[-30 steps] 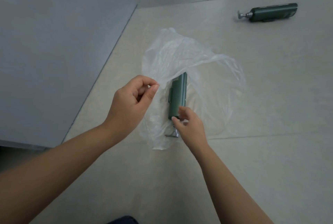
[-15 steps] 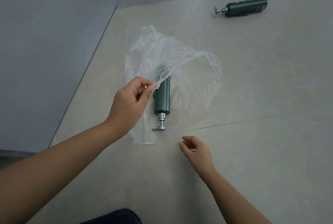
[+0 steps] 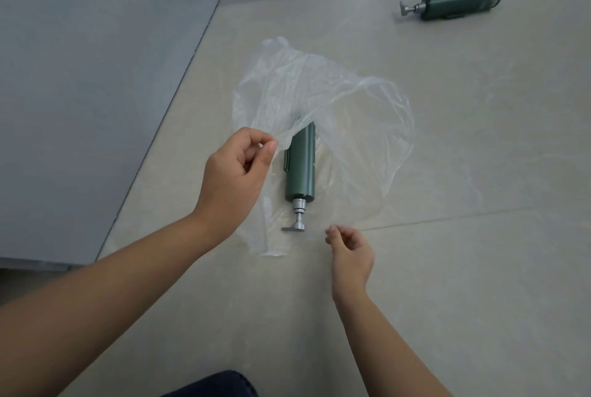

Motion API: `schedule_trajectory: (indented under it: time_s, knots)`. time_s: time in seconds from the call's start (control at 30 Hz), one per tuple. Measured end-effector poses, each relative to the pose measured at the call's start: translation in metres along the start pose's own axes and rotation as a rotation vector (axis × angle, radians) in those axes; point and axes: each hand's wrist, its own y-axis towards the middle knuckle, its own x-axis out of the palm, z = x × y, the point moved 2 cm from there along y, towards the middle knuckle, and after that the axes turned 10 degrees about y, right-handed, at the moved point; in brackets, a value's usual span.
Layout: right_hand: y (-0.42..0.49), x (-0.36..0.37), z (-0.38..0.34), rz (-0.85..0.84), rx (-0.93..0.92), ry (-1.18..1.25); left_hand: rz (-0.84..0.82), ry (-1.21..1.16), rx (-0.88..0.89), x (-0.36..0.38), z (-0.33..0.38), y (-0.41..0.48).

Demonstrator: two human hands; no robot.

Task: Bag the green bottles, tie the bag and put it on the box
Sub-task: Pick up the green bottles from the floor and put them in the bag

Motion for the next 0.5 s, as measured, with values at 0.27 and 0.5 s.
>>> schedule_trajectory:
  time_s: [0.27,0.5]
  knots:
    - [-0.003,0.005,-0.059,0.119,-0.111,0.034,0.092,-0.124,-0.110,0.003,0.011,0.023]
    - [-0.046,-0.005,-0.161,0.157,-0.138,-0.081,0.070,-0.210,-0.236,-0.031,0.080,0.032]
